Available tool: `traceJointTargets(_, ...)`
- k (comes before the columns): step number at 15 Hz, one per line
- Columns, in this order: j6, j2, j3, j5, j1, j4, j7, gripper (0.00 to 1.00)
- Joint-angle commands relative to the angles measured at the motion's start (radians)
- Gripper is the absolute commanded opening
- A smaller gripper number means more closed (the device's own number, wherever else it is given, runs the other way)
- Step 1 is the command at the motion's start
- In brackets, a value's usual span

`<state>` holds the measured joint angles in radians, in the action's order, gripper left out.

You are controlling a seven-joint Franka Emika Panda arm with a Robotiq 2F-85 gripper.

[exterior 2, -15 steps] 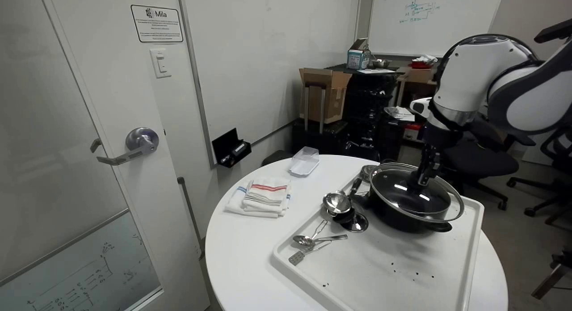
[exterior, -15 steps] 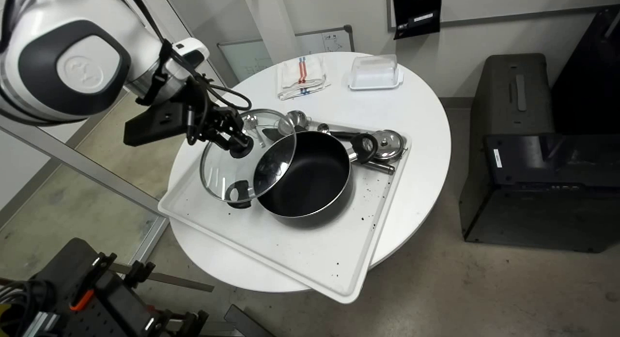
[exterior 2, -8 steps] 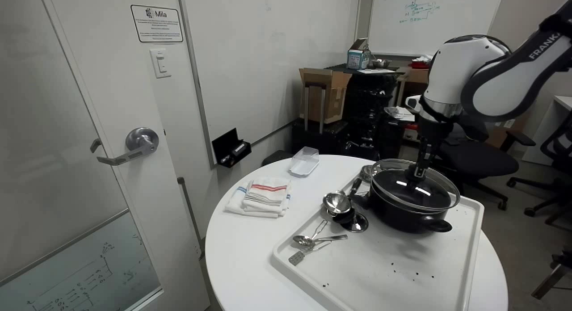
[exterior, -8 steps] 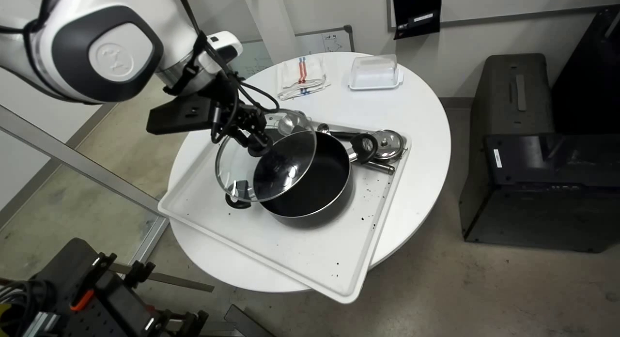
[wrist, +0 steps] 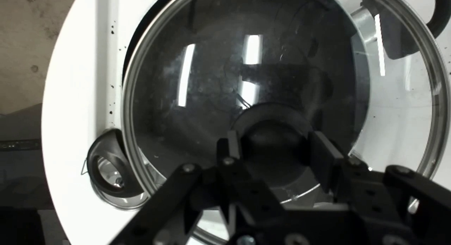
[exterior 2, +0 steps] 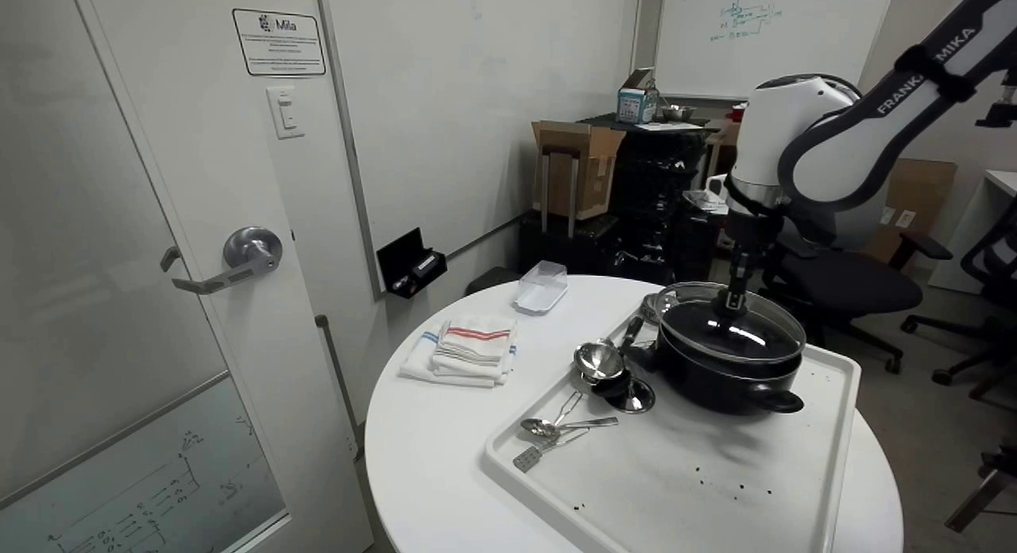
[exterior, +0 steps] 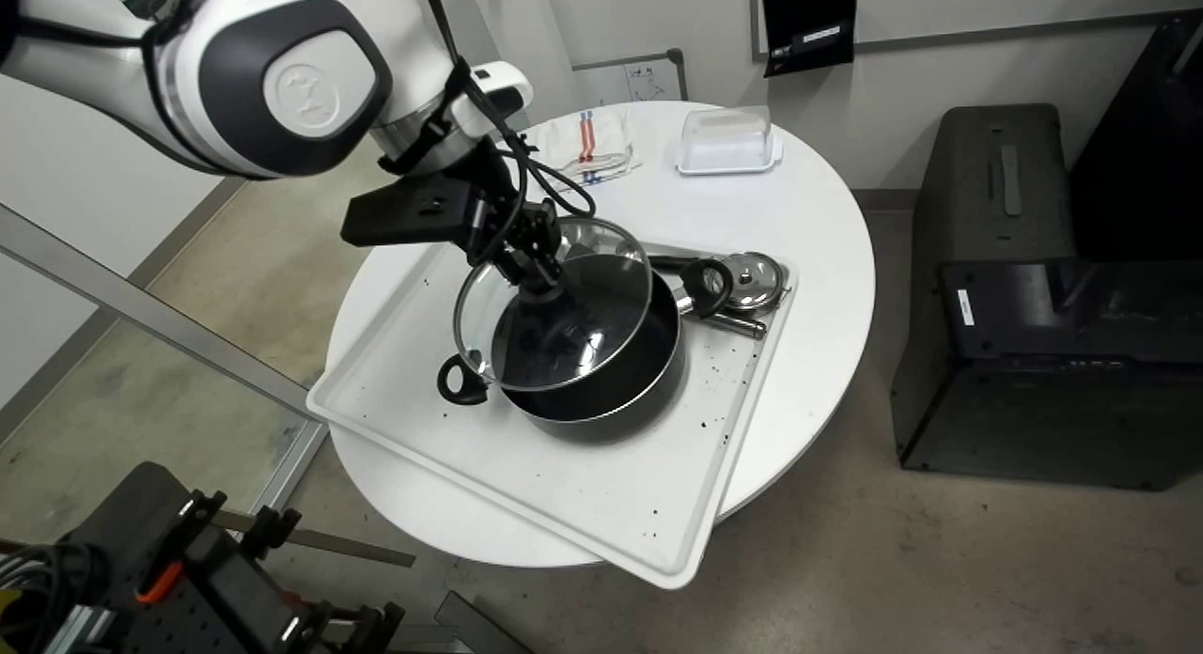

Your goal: Put the glass lid on the pot

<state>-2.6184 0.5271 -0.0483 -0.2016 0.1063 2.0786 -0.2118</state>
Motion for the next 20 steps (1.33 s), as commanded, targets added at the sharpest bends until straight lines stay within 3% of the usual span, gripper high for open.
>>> traceJointTargets(1, 0.051, 0.048, -0.004, 0.025, 0.014, -0.080, -0.007, 0.24)
traceJointTargets(20, 0.044, 0.127, -0.009, 0.021, 0.032, -0.118, -0.003, 0.24)
